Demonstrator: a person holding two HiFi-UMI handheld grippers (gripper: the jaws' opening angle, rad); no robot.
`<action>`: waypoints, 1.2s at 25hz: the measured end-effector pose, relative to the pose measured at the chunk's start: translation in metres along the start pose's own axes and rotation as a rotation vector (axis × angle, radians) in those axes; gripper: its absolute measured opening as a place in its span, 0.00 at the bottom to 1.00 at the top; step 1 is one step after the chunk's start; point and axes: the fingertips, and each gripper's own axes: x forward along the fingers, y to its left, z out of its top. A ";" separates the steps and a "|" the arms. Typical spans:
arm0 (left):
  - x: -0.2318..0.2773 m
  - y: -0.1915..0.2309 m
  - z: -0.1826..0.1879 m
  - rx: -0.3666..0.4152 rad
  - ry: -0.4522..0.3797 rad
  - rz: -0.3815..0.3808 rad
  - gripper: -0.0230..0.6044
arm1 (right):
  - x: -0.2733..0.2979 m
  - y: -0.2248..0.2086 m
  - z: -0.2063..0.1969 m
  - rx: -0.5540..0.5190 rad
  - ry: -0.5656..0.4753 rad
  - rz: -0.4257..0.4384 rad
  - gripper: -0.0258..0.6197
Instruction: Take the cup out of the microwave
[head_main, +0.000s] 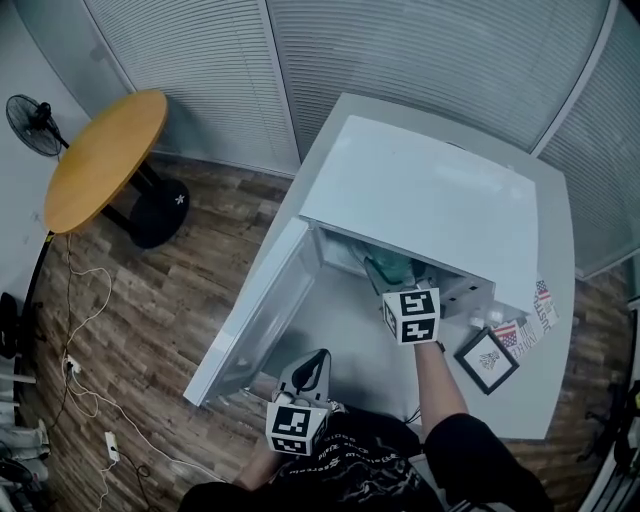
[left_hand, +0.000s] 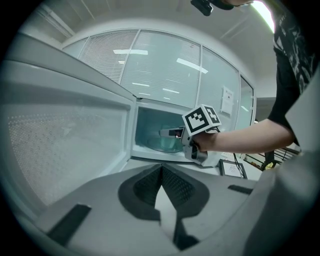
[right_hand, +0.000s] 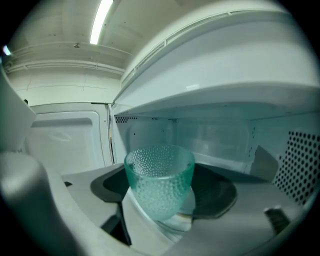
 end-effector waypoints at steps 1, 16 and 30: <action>0.000 -0.001 0.000 -0.002 -0.003 0.000 0.05 | -0.003 0.001 0.001 0.005 -0.003 0.000 0.63; -0.011 0.013 -0.008 -0.040 -0.030 0.053 0.05 | -0.044 0.025 -0.005 0.008 -0.005 0.008 0.63; -0.020 0.006 -0.007 -0.035 -0.057 0.036 0.05 | -0.081 0.036 0.001 0.040 -0.041 -0.013 0.63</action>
